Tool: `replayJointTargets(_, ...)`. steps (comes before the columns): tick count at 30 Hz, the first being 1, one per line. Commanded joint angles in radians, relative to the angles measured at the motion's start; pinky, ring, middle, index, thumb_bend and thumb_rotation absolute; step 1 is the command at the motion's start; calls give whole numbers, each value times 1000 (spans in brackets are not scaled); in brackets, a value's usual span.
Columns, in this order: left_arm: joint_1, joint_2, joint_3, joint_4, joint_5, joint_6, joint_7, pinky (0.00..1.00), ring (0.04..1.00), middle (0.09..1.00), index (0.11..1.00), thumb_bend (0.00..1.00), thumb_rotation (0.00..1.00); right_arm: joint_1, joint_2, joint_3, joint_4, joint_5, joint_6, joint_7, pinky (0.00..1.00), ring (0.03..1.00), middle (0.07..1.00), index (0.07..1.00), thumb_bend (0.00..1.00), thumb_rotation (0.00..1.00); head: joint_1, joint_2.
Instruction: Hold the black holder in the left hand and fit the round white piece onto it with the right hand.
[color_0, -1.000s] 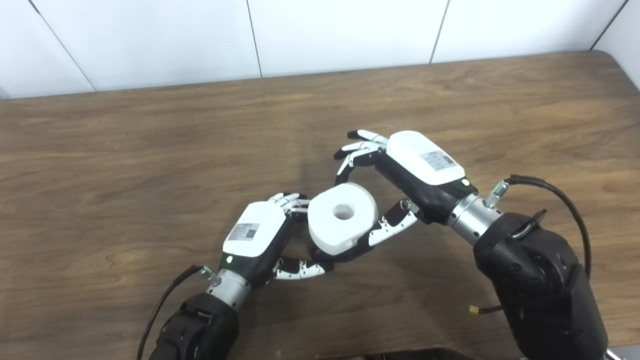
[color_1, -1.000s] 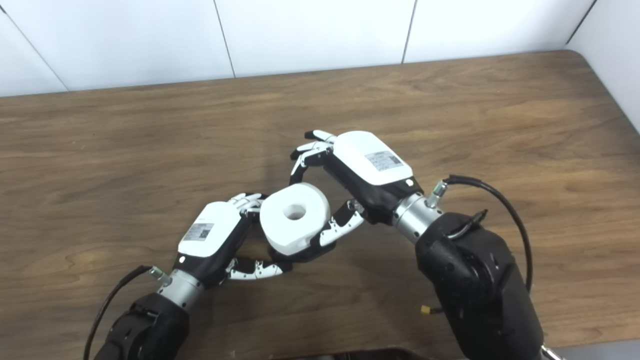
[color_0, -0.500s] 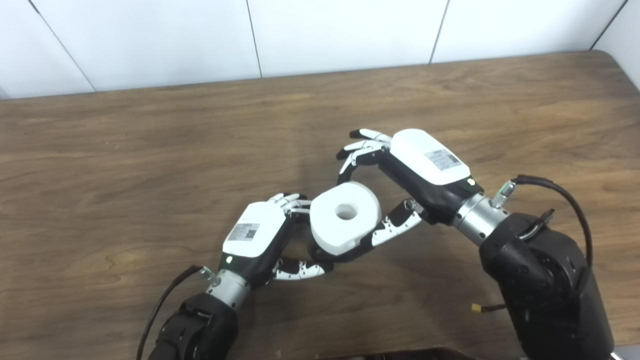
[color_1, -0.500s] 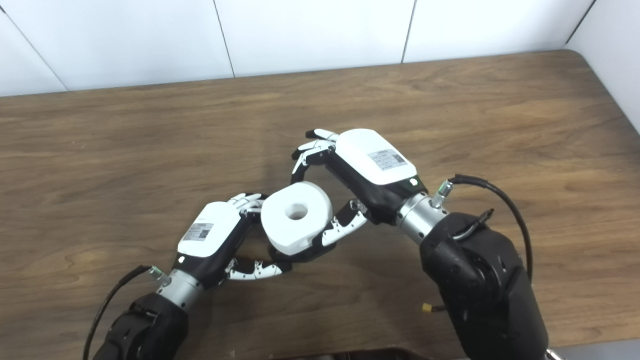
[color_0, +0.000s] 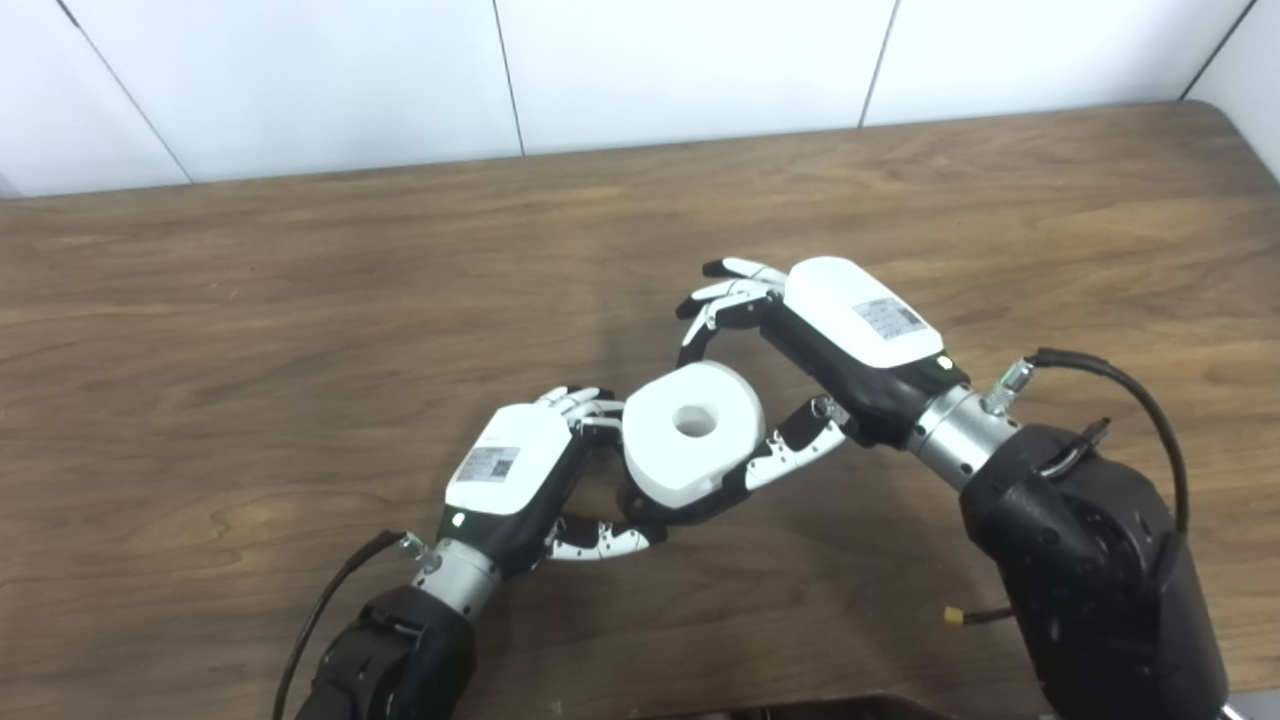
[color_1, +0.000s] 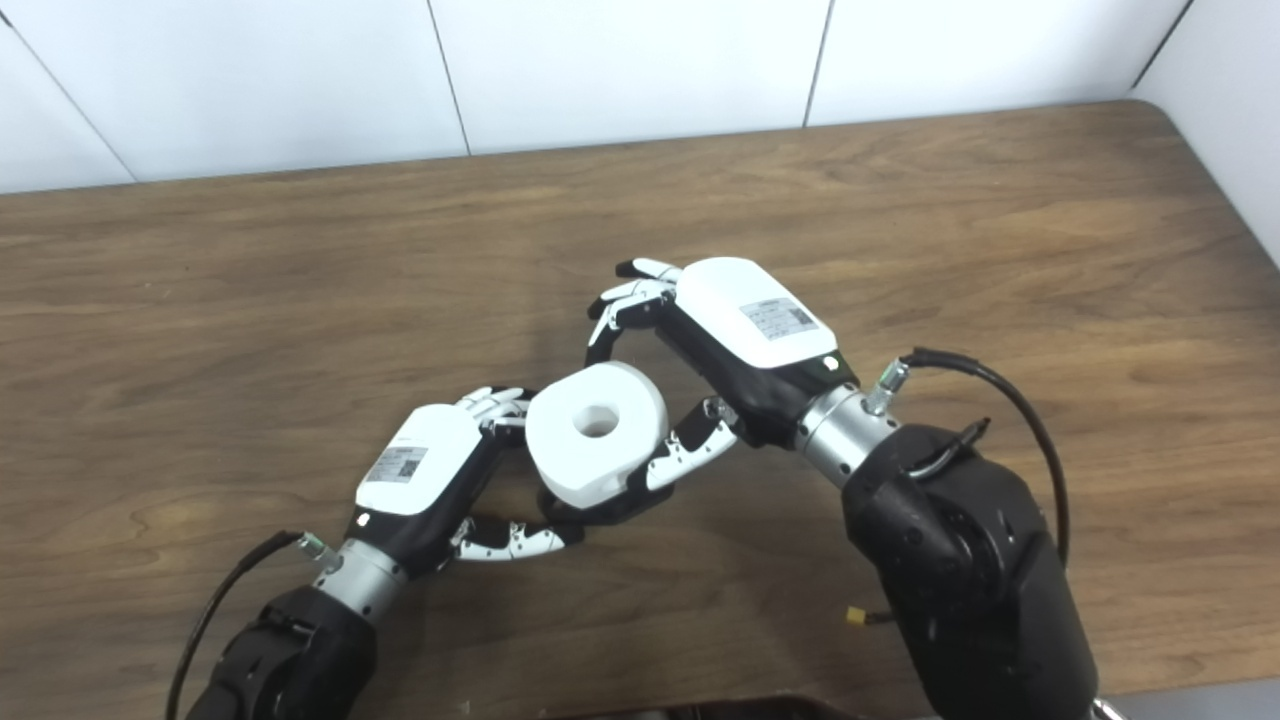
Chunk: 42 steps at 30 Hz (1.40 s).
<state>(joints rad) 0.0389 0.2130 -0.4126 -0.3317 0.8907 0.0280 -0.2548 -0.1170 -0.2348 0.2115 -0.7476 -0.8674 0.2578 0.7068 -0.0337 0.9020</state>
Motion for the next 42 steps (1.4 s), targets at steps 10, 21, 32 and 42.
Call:
replayJointTargets(10, 3, 19, -3, -18, -1, 1, -35, 895, 871, 796, 486, 517, 57, -12, -2, 1, -10, 6, -24, -19, 782, 924, 802, 483, 519, 147, -9, 7)
replayJointTargets(21, 0, 23, -2, -18, -1, 0, -39, 896, 872, 798, 486, 517, 58, -18, -6, 5, -6, 5, -22, -15, 777, 925, 802, 483, 519, 146, -17, 6)
replayJointTargets(32, 1, 19, 4, -28, -3, 6, -55, 898, 874, 798, 486, 517, 57, -15, -11, 7, 4, -6, -35, -25, 788, 927, 803, 483, 519, 146, -18, 9)
replayJointTargets(42, 4, 22, 8, -26, -7, -5, -49, 894, 870, 795, 486, 517, 58, -6, -6, 9, 10, -40, -68, -39, 801, 923, 795, 483, 519, 145, -22, 10)
